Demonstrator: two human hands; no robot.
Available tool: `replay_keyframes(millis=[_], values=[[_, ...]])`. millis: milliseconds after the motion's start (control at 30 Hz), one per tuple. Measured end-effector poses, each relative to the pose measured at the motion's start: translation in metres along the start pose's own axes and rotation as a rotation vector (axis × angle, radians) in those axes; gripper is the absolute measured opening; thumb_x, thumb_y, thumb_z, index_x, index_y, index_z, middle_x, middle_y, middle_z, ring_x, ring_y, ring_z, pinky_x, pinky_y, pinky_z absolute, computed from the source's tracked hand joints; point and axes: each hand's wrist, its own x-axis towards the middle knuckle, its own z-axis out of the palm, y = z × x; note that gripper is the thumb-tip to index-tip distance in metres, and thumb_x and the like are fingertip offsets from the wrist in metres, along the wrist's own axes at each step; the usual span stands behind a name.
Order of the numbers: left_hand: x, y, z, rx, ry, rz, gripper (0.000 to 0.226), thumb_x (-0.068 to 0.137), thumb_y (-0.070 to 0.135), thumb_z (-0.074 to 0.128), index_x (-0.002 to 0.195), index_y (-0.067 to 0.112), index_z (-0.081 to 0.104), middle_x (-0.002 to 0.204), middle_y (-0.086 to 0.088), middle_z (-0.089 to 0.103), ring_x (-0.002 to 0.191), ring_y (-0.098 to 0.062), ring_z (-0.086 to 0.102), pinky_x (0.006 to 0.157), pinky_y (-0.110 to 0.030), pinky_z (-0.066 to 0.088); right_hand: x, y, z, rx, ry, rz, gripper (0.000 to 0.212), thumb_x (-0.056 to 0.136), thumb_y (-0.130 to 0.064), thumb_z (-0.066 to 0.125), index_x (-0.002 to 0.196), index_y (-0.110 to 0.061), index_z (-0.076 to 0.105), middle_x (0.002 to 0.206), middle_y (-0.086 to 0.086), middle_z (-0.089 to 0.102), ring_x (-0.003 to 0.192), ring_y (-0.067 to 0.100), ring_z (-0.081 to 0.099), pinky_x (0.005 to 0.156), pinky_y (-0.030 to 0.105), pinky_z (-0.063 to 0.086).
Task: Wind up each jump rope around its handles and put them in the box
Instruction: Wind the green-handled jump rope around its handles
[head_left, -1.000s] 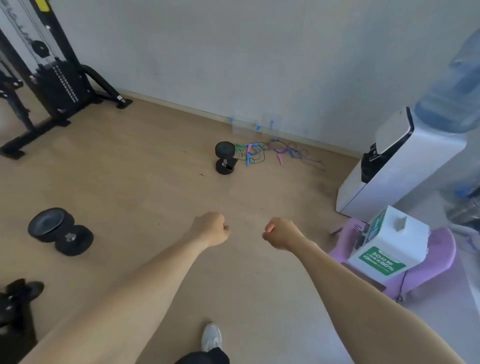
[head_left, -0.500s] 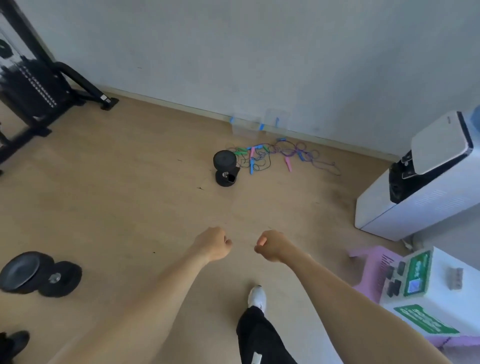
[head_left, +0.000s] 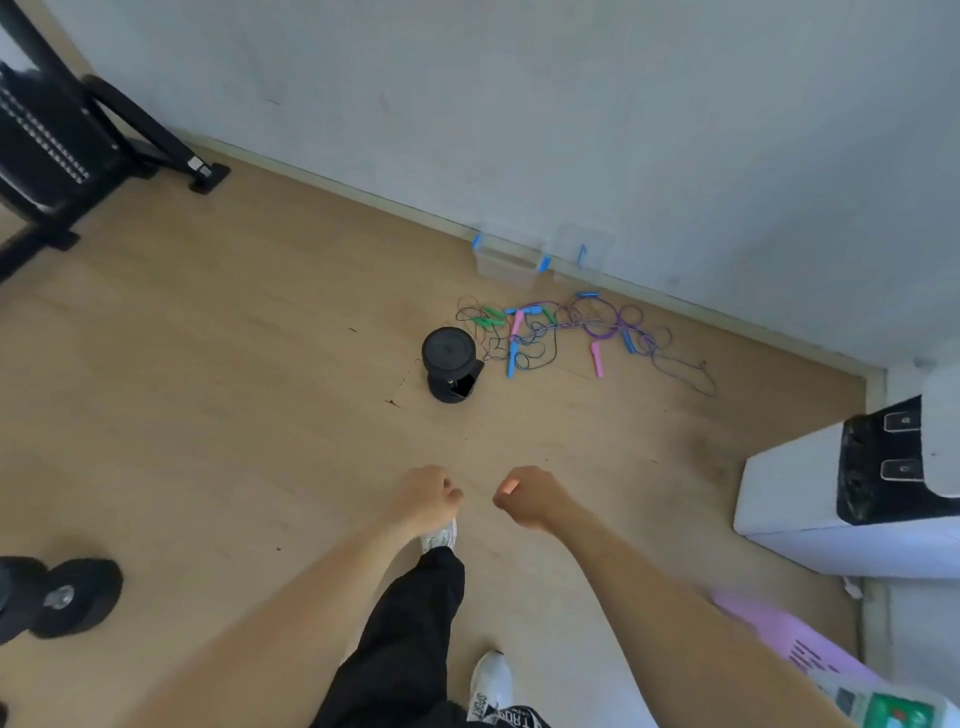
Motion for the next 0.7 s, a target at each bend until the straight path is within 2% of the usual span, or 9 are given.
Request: replay_keyframes(millis=[67,167,233,300,367,433,500,600,700], values=[[0.043,0.002,-0.013,-0.024,-0.025,-0.007,0.034,0.088,0.018,0.054,0.063,0.017,0.031,0.062,0.002,0.031,0.059,-0.017,0.031,0.056,-0.03,0.025,0.032,-0.005,-0.017,0.02,-0.023,0.023,0.04,0.084,-0.023,0.05,0.108,0.005,0.063,0.112,0.021,0.068,0.104,0.036,0.065,0.083,0.044,0.055],[0.101,0.008,-0.041,-0.031,-0.077,-0.019,0.035,0.088,0.019,0.053,0.062,0.018,0.029,0.061,0.003,0.029,0.056,-0.016,0.029,0.054,-0.029,0.025,0.072,-0.018,-0.047,0.058,-0.04,0.053,0.041,0.081,-0.025,0.051,0.104,0.008,0.06,0.106,0.027,0.066,0.071,0.028,0.06,0.065,0.034,0.047],[0.138,0.018,-0.064,-0.046,-0.13,-0.03,0.032,0.091,0.02,0.054,0.064,0.018,0.036,0.063,0.003,0.036,0.057,-0.013,0.036,0.054,-0.026,0.029,0.094,-0.032,-0.076,0.091,-0.028,0.061,0.041,0.081,-0.025,0.05,0.1,0.01,0.059,0.106,0.029,0.064,0.066,0.024,0.051,0.071,0.046,0.054],[0.174,0.033,-0.086,-0.062,-0.21,-0.03,0.024,0.095,0.026,0.053,0.074,0.019,0.043,0.075,0.001,0.048,0.07,-0.014,0.047,0.064,-0.026,0.037,0.113,-0.046,-0.11,0.132,0.017,0.064,0.04,0.084,-0.022,0.05,0.104,0.011,0.057,0.108,0.03,0.062,0.082,0.045,0.06,0.086,0.054,0.051],[0.211,0.05,-0.107,-0.082,-0.272,-0.033,0.024,0.098,0.031,0.05,0.077,0.023,0.039,0.087,-0.003,0.052,0.081,-0.018,0.051,0.076,-0.031,0.039,0.134,-0.055,-0.145,0.173,0.062,0.082,0.039,0.087,-0.019,0.049,0.109,0.013,0.056,0.11,0.031,0.06,0.101,0.046,0.058,0.089,0.056,0.048],[0.248,0.067,-0.125,-0.078,-0.28,0.005,0.023,0.095,0.029,0.051,0.076,0.02,0.041,0.084,-0.007,0.053,0.075,-0.018,0.052,0.074,-0.033,0.041,0.159,-0.058,-0.176,0.198,0.084,0.1,0.039,0.085,-0.017,0.049,0.108,0.013,0.056,0.109,0.031,0.06,0.085,0.049,0.054,0.084,0.055,0.05],[0.285,0.089,-0.14,-0.086,-0.274,0.05,0.02,0.091,0.029,0.053,0.077,0.015,0.05,0.076,-0.008,0.057,0.064,-0.015,0.056,0.068,-0.032,0.045,0.19,-0.059,-0.204,0.23,0.095,0.121,0.037,0.081,-0.018,0.049,0.101,0.012,0.058,0.106,0.031,0.062,0.073,0.041,0.052,0.073,0.051,0.052],[0.344,0.12,-0.16,-0.063,-0.294,0.046,0.02,0.089,0.03,0.053,0.077,0.014,0.056,0.072,-0.004,0.059,0.064,-0.014,0.056,0.067,-0.033,0.047,0.247,-0.056,-0.245,0.272,0.082,0.152,0.036,0.084,-0.025,0.05,0.101,0.002,0.065,0.101,0.02,0.07,0.094,0.035,0.066,0.085,0.046,0.053],[0.398,0.149,-0.177,-0.078,-0.285,-0.008,0.02,0.089,0.027,0.051,0.077,0.012,0.056,0.072,-0.007,0.057,0.066,-0.019,0.053,0.067,-0.038,0.046,0.307,-0.052,-0.287,0.296,0.042,0.17,0.034,0.088,-0.024,0.05,0.105,0.001,0.066,0.101,0.019,0.07,0.096,0.032,0.067,0.086,0.043,0.053]])
